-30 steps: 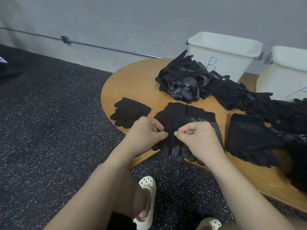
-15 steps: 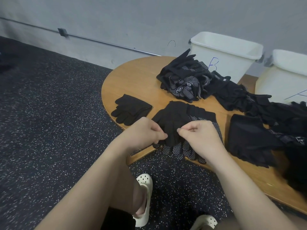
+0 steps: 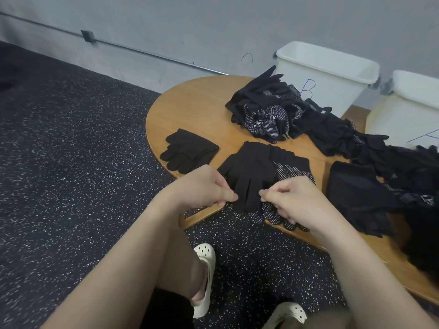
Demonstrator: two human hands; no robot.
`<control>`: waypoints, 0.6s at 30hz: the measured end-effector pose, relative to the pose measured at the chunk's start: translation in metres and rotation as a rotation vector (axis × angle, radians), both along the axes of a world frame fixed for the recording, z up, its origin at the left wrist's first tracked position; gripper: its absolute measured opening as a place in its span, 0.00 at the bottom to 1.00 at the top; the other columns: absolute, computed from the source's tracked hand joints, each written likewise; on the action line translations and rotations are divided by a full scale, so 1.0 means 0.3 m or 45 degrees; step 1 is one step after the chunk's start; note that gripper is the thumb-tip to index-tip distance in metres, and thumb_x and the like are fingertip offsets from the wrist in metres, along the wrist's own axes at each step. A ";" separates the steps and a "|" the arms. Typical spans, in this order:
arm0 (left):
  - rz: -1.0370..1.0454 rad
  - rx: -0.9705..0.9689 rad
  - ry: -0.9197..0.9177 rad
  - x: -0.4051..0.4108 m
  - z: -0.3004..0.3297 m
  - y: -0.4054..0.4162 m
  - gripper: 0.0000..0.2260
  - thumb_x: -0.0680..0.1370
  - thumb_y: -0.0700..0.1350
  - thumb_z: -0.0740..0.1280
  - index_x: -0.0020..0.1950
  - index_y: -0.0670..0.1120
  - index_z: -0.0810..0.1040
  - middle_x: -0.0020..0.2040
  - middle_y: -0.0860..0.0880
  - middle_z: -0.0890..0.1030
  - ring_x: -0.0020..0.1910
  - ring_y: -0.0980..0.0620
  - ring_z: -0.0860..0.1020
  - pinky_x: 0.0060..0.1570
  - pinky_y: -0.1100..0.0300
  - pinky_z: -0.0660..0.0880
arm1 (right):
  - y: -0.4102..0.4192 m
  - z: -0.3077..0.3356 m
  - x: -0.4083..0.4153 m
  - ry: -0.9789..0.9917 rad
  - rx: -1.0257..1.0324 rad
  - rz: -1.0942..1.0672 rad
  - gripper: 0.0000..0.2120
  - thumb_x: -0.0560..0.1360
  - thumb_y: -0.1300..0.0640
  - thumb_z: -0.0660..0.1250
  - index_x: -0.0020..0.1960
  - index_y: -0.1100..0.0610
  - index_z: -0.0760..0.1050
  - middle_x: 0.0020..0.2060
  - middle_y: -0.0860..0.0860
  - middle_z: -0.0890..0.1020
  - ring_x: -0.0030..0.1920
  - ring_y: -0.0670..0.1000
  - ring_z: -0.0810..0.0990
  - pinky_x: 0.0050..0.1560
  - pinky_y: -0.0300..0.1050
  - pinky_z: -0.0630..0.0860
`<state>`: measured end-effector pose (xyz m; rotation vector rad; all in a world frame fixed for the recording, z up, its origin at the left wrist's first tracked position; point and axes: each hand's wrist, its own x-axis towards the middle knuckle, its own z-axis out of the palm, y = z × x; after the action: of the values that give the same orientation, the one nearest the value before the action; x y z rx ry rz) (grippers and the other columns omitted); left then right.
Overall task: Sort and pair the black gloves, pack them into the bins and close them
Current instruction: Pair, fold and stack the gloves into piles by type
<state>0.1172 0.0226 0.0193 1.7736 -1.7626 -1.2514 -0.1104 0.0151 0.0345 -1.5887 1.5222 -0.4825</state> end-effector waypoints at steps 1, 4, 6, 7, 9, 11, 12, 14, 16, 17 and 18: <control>-0.005 -0.008 -0.018 0.000 0.000 -0.001 0.18 0.76 0.53 0.75 0.27 0.49 0.80 0.25 0.53 0.73 0.22 0.58 0.67 0.28 0.65 0.66 | -0.003 0.002 -0.010 0.020 -0.019 0.008 0.12 0.78 0.49 0.73 0.36 0.48 0.86 0.23 0.50 0.73 0.24 0.49 0.67 0.31 0.43 0.68; 0.018 -0.053 -0.054 0.002 0.002 0.003 0.14 0.76 0.52 0.75 0.33 0.47 0.84 0.29 0.52 0.80 0.24 0.58 0.69 0.33 0.62 0.69 | -0.016 0.001 -0.052 0.132 -0.210 -0.041 0.12 0.77 0.47 0.73 0.36 0.49 0.84 0.25 0.49 0.80 0.24 0.50 0.73 0.33 0.42 0.71; 0.087 -0.171 -0.043 -0.002 0.007 0.004 0.13 0.77 0.53 0.74 0.35 0.48 0.83 0.29 0.52 0.81 0.24 0.60 0.72 0.34 0.61 0.71 | -0.019 -0.004 -0.076 0.159 -0.312 -0.100 0.12 0.78 0.47 0.72 0.37 0.48 0.83 0.32 0.51 0.85 0.30 0.51 0.80 0.32 0.40 0.73; 0.142 -0.286 -0.046 -0.006 0.008 0.001 0.13 0.78 0.53 0.73 0.35 0.49 0.82 0.29 0.53 0.81 0.25 0.61 0.73 0.35 0.62 0.71 | -0.017 -0.008 -0.081 0.156 -0.330 -0.114 0.11 0.78 0.46 0.72 0.38 0.48 0.82 0.33 0.52 0.85 0.31 0.51 0.81 0.32 0.40 0.73; 0.241 -0.580 -0.081 -0.022 0.012 -0.007 0.10 0.78 0.52 0.72 0.38 0.52 0.81 0.31 0.54 0.80 0.30 0.61 0.76 0.35 0.62 0.70 | -0.012 -0.024 -0.078 0.149 -0.331 -0.106 0.10 0.78 0.46 0.72 0.40 0.48 0.83 0.34 0.53 0.85 0.37 0.55 0.83 0.33 0.40 0.74; 0.214 -0.803 -0.047 -0.047 0.015 -0.014 0.05 0.80 0.48 0.71 0.44 0.53 0.83 0.39 0.55 0.81 0.40 0.58 0.77 0.42 0.62 0.72 | -0.005 -0.041 -0.064 0.113 -0.309 -0.090 0.09 0.78 0.46 0.73 0.41 0.49 0.83 0.34 0.52 0.86 0.39 0.56 0.83 0.35 0.41 0.74; 0.147 -0.852 -0.039 -0.060 0.011 -0.018 0.04 0.81 0.47 0.70 0.49 0.51 0.84 0.44 0.54 0.81 0.45 0.58 0.77 0.48 0.65 0.72 | -0.002 -0.047 -0.058 0.088 -0.306 -0.095 0.09 0.77 0.47 0.73 0.41 0.49 0.83 0.33 0.51 0.86 0.37 0.55 0.83 0.36 0.41 0.74; 0.010 -0.842 -0.093 -0.081 -0.009 -0.028 0.08 0.82 0.45 0.68 0.60 0.50 0.84 0.55 0.55 0.81 0.56 0.57 0.75 0.58 0.74 0.65 | -0.005 -0.059 -0.054 0.045 -0.324 -0.121 0.07 0.78 0.50 0.73 0.41 0.49 0.83 0.29 0.49 0.84 0.28 0.51 0.78 0.31 0.39 0.72; -0.043 -0.761 -0.131 -0.090 -0.032 -0.038 0.11 0.83 0.46 0.68 0.65 0.50 0.83 0.61 0.55 0.81 0.62 0.58 0.74 0.63 0.75 0.62 | -0.014 -0.067 -0.057 -0.001 -0.342 -0.142 0.05 0.78 0.52 0.73 0.44 0.50 0.83 0.25 0.49 0.80 0.22 0.44 0.71 0.26 0.34 0.68; -0.047 -0.734 -0.145 -0.091 -0.041 -0.043 0.12 0.83 0.47 0.68 0.65 0.50 0.83 0.62 0.55 0.81 0.63 0.58 0.73 0.65 0.71 0.63 | -0.018 -0.068 -0.058 -0.018 -0.350 -0.147 0.03 0.78 0.52 0.73 0.46 0.50 0.82 0.26 0.49 0.80 0.22 0.42 0.70 0.26 0.32 0.68; -0.038 -0.726 -0.151 -0.089 -0.048 -0.049 0.12 0.83 0.47 0.68 0.65 0.51 0.83 0.62 0.55 0.82 0.63 0.58 0.74 0.66 0.67 0.65 | -0.022 -0.068 -0.060 -0.024 -0.363 -0.148 0.02 0.78 0.52 0.74 0.48 0.50 0.82 0.28 0.51 0.81 0.23 0.41 0.71 0.27 0.32 0.69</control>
<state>0.0906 0.0081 0.0048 1.5067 -1.9614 -0.5683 -0.1284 0.0086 0.0141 -1.7089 1.5913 -0.8079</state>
